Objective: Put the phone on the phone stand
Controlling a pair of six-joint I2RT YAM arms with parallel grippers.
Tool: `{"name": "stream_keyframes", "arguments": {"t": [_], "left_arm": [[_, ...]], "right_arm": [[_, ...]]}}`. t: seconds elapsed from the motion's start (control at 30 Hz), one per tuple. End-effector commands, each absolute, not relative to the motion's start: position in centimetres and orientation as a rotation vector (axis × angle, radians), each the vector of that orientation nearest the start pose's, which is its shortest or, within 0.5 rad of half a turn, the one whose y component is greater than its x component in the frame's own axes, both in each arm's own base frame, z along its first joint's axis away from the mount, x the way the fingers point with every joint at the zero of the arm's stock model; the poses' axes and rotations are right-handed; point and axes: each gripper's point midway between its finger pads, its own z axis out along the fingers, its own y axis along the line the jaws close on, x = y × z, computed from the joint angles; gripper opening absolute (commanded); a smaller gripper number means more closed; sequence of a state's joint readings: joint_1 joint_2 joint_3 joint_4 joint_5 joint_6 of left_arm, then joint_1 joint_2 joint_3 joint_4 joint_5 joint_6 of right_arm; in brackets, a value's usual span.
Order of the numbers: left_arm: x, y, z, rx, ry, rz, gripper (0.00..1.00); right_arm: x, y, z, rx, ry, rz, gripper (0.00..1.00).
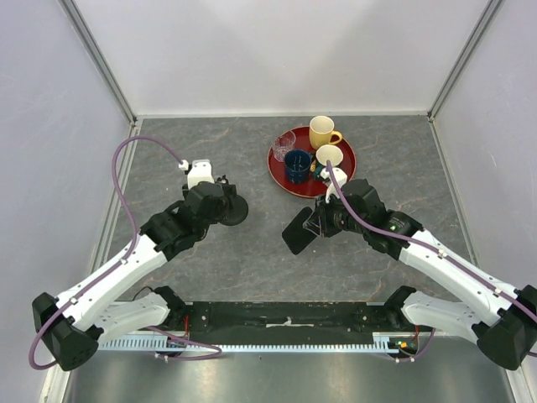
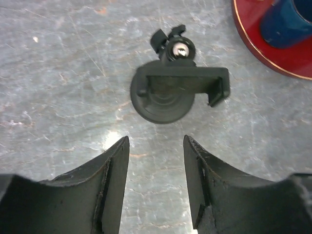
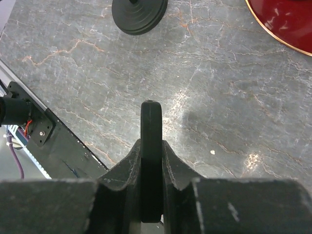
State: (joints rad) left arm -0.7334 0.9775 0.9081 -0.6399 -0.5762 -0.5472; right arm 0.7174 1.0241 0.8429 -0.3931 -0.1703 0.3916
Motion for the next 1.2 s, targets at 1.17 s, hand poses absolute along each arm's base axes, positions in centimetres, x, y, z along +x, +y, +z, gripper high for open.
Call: {"name": "stream_keyframes", "arguments": {"t": [1.17], "left_arm": [[27.8,-11.8,21.0,0.178,2.069,-0.067,0.67]], "right_arm": [[20.1,26.0,25.4,-0.605,1.891,0.966,0.0]]}}
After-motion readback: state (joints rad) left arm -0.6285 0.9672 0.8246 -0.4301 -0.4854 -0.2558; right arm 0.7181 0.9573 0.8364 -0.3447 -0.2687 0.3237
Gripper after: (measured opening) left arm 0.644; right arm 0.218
